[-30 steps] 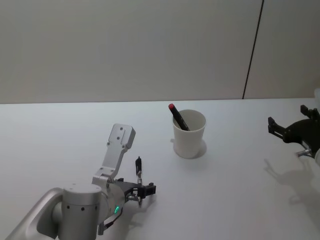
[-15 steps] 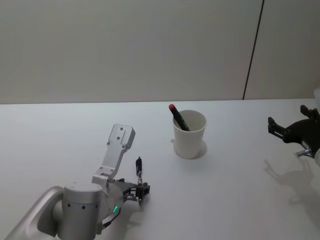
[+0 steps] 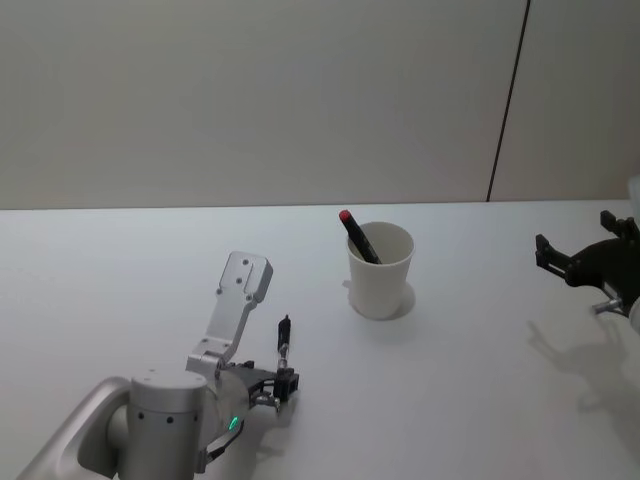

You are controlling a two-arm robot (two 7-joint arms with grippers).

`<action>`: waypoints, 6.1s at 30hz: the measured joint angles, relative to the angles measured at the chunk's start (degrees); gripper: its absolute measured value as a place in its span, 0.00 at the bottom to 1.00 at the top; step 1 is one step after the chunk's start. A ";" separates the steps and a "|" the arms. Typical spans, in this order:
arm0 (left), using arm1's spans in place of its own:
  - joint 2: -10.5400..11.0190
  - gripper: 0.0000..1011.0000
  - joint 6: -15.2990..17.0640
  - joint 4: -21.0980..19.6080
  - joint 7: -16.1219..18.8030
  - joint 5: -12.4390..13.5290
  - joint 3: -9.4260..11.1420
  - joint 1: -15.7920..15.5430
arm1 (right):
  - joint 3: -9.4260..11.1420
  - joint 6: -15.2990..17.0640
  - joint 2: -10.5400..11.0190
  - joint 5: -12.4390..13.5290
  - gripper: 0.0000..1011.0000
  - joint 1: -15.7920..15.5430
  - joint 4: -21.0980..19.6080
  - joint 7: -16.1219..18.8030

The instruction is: Place the pen into the pen holder.

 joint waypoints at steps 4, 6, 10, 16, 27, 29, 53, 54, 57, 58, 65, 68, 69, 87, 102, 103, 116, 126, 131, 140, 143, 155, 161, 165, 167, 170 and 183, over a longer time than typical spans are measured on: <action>-0.15 0.60 -0.16 0.09 0.00 0.01 0.04 0.32 | 0.00 0.00 0.00 0.00 0.99 0.00 0.00 0.00; -0.21 0.59 -0.21 0.12 0.01 0.02 0.05 0.39 | 0.00 0.00 0.00 0.00 0.99 0.00 0.00 0.00; -0.33 0.56 -0.37 0.15 0.06 0.03 0.08 0.59 | 0.00 0.00 0.00 0.00 0.99 0.00 0.00 0.00; -0.45 0.52 -0.59 0.03 0.17 0.70 0.17 0.88 | 0.00 0.00 0.00 0.00 0.99 0.00 0.00 0.00; -0.55 0.45 -0.78 -1.35 0.32 2.67 0.54 1.59 | 0.00 0.00 0.00 0.00 0.99 0.00 0.00 0.00; -0.59 0.43 -0.84 -1.54 0.33 2.89 0.57 1.68 | 0.00 0.00 0.00 0.00 0.99 0.00 0.00 0.00; -1.20 0.12 -2.54 -3.24 -0.63 6.49 0.82 2.10 | 0.00 0.00 0.00 0.00 0.99 0.00 0.00 0.00; -1.20 0.12 -2.73 -3.36 -0.69 6.77 0.80 2.11 | 0.00 0.00 0.00 0.00 0.99 0.00 0.00 0.00; -1.18 0.12 -3.20 -3.58 -0.82 7.39 0.74 2.19 | 0.00 0.00 0.00 0.00 0.99 0.00 0.00 0.00; -1.16 0.12 -3.32 -3.65 -0.84 7.54 0.73 2.21 | 0.00 0.00 0.00 0.00 0.99 0.00 0.00 0.00; -0.75 0.12 -4.82 -4.59 -1.15 9.15 0.50 2.67 | 0.00 0.00 0.00 0.00 0.99 0.00 0.00 0.00; -0.52 0.12 -5.44 -5.02 -1.22 9.68 0.42 2.92 | 0.00 0.00 0.00 0.00 0.99 0.00 0.00 0.00; -0.32 0.12 -5.94 -5.40 -1.25 10.02 0.35 3.17 | 0.00 0.00 0.00 0.00 0.99 0.00 0.00 0.00; 2.81 0.12 -13.93 -9.64 -2.88 13.80 -0.41 6.57 | 0.00 0.00 0.00 0.00 0.99 0.00 0.00 0.00; 6.25 0.12 -27.11 -11.05 -10.23 16.57 -1.41 8.75 | 0.00 -0.01 0.00 0.00 0.99 0.00 0.00 0.00; 6.53 0.12 -28.71 -11.05 -11.43 16.69 -1.55 8.80 | 0.00 -0.01 0.00 0.00 0.99 0.00 0.00 0.00; 8.08 0.12 -38.99 -9.04 -21.04 16.66 -2.61 8.05 | 0.00 0.00 0.00 0.00 0.99 0.00 0.00 0.00; 7.65 0.12 -44.04 -6.33 -28.53 16.70 -2.96 5.76 | 0.00 0.00 0.00 0.00 0.99 0.00 0.00 0.00; 6.80 0.12 -45.03 -4.80 -31.37 17.59 -2.81 4.20 | 0.00 0.00 0.00 0.00 0.99 0.00 0.00 0.01; 4.82 0.12 -46.18 -1.49 -36.20 19.28 -2.22 0.97 | 0.00 -0.01 0.00 0.00 0.99 0.00 0.00 0.00; 3.96 0.12 -46.49 -0.17 -37.93 20.00 -1.89 -0.32 | 0.00 0.00 0.00 0.00 0.99 0.00 0.00 0.00; 0.88 0.12 -46.65 4.71 -42.33 22.79 -0.62 -4.58 | 0.00 -0.01 0.00 0.00 0.99 0.00 0.00 0.00; -0.26 0.12 -46.05 6.26 -42.94 24.27 -0.04 -6.05 | 0.00 0.00 0.00 0.00 0.99 0.00 0.00 0.00; -0.81 0.12 -45.50 6.81 -42.75 25.04 0.32 -6.59 | 0.00 0.00 0.00 0.00 0.99 0.00 0.00 0.01; -1.10 0.12 -45.15 6.98 -42.28 25.44 0.53 -6.78 | 0.00 -0.01 0.00 0.00 0.99 0.00 0.00 0.00; -1.30 0.12 -44.78 7.04 -41.59 25.82 0.71 -6.87 | 0.00 -0.01 0.00 0.00 0.99 0.00 0.00 0.00; -2.08 0.12 -43.82 7.03 -38.88 26.35 1.57 -6.89 | 0.00 0.00 0.00 0.00 0.99 0.00 0.00 0.00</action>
